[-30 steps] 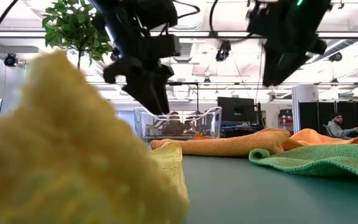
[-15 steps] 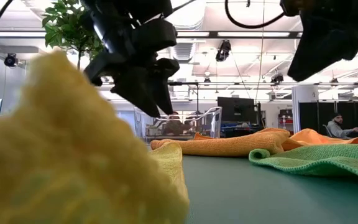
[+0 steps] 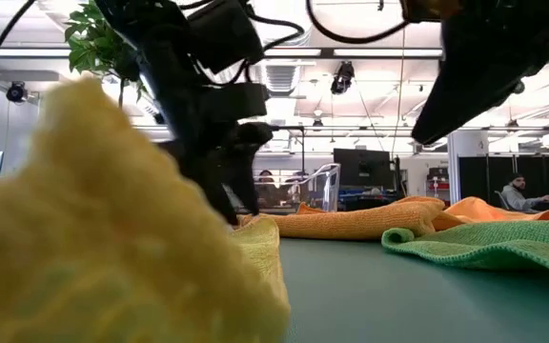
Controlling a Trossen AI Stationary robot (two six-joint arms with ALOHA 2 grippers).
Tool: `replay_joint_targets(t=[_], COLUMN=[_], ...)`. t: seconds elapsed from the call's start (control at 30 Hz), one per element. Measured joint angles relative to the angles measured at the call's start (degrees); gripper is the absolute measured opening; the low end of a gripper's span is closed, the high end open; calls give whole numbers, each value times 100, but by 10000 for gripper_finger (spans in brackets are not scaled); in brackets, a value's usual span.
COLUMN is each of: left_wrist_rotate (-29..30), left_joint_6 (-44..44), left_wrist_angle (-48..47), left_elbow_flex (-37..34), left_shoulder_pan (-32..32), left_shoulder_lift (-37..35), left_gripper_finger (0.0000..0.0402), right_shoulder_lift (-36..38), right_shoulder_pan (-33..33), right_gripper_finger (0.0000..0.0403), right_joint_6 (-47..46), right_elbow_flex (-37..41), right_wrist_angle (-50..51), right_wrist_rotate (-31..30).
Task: Fold microfiber towels
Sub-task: Put the left orange microfiber cloth into the bin
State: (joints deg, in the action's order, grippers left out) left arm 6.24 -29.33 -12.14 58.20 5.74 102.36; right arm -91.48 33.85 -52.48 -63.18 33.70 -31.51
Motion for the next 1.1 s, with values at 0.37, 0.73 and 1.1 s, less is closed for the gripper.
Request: replay_joint_targets(t=[0.37,0.73,1.1], left_wrist_rotate=[993,965,927], left_joint_6=[-7,38,49], left_wrist_angle=[301,259,258], left_elbow_flex=[-7,28,28], left_shoulder_pan=[-69,-101,-87], left_shoulder_lift=[297,350,352], left_gripper_finger=[157,61,12], right_shoulder_lift=[-402,-525,-702], right_shoulder_pan=[-51,-189,-639], right_gripper_finger=[148,148,148], right_joint_6=[337,803,1388], right_elbow_flex=[-292,-295,-294], right_wrist_angle=[89,113,-310], right_wrist_rotate=[0,43,172])
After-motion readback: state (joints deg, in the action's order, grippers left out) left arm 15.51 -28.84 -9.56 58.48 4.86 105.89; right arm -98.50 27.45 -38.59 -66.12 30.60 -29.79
